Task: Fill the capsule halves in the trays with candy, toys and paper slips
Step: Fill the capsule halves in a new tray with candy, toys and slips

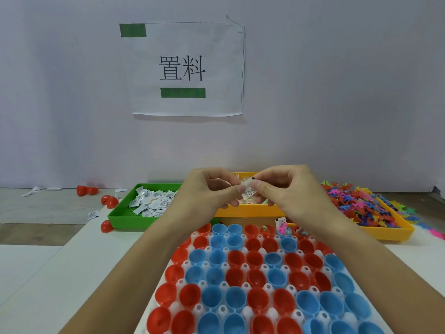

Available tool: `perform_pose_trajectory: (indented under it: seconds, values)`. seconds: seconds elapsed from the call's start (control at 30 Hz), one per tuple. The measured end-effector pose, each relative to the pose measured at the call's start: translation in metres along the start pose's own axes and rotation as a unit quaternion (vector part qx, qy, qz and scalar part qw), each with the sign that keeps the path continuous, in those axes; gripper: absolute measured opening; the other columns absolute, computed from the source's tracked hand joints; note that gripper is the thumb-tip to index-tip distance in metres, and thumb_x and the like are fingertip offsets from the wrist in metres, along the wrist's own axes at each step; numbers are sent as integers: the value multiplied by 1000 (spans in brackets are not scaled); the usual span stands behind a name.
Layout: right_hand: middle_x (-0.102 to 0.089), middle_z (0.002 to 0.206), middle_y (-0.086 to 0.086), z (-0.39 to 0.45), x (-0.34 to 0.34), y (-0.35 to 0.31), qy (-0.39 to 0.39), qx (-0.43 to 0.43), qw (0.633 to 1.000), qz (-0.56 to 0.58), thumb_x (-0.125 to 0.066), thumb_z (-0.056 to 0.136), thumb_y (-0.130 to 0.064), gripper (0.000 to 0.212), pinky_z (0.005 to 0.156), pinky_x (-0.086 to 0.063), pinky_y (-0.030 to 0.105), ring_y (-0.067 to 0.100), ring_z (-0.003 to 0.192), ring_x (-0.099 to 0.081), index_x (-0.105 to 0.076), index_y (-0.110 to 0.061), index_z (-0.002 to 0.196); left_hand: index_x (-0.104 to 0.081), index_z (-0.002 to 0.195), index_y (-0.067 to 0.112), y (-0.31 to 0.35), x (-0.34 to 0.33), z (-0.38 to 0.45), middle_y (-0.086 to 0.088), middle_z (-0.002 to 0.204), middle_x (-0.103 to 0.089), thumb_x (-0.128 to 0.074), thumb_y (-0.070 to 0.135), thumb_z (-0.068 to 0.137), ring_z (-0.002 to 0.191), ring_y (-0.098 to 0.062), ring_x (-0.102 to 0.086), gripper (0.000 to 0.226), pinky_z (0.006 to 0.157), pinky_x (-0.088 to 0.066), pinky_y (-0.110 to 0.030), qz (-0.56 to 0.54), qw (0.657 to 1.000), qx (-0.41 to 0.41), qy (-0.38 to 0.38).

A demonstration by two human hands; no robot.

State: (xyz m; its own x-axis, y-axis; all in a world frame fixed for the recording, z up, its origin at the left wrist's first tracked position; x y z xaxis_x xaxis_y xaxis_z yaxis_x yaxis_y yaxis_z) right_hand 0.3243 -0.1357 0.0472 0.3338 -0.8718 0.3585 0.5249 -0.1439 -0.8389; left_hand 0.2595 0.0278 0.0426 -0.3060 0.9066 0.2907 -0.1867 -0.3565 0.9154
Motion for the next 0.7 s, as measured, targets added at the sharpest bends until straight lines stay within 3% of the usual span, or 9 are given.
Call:
perform_pose_trajectory:
  seconds: [0.17, 0.3, 0.43, 0.53, 0.7]
  values:
    - [-71, 65, -13, 5, 14, 14, 12, -20, 985, -168, -75, 88, -22, 9, 57, -47, 6, -4, 67, -65, -77, -22, 79, -71, 90, 16, 3, 11, 1, -3, 78, -76, -73, 25, 85, 68, -15, -69, 11, 72, -54, -33, -5, 999, 1, 34]
    - [-70, 68, -10, 7, 15, 27, -5, -36, 964, -265, -77, 85, -22, 6, 54, -47, 8, 1, 65, -64, -77, -21, 79, -70, 93, 15, 5, 15, 0, -3, 78, -76, -72, 25, 87, 70, -15, -70, 11, 73, -53, -33, 2, 999, 3, 40]
    - [-65, 67, -10, 6, 9, 35, -10, -42, 955, -295, -77, 83, -19, 12, 55, -42, 10, 1, 61, -60, -72, -26, 75, -71, 93, 17, 5, 14, 0, -1, 78, -76, -71, 24, 88, 69, -13, -70, 8, 73, -54, -32, 24, 999, 1, 36]
    - [-67, 71, -8, 5, 3, 39, -32, -49, 948, -312, -77, 83, -17, 5, 59, -48, 14, 3, 65, -63, -75, -20, 80, -70, 92, 16, 6, 12, 0, -2, 77, -75, -71, 23, 88, 68, -12, -69, 8, 71, -54, -30, 36, 999, -2, 34]
    - [-66, 70, -8, 2, 0, 43, -49, -60, 944, -320, -76, 85, -15, 5, 53, -40, 8, 3, 63, -63, -73, -20, 84, -70, 93, 16, 5, 12, 0, -1, 76, -75, -72, 23, 88, 69, -13, -69, 9, 74, -55, -32, 46, 998, -1, 35]
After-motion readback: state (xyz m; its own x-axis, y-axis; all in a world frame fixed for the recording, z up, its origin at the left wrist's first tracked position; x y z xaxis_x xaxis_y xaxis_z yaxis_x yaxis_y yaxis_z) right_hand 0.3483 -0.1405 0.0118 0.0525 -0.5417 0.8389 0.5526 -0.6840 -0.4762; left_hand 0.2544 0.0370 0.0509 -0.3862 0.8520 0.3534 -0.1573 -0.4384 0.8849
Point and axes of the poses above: each hand's wrist, its own z-axis towards the middle knuckle, its own x-axis out of the back of the hand, y = z × x, the point moved 4 cm from there along z, towards the middle knuckle
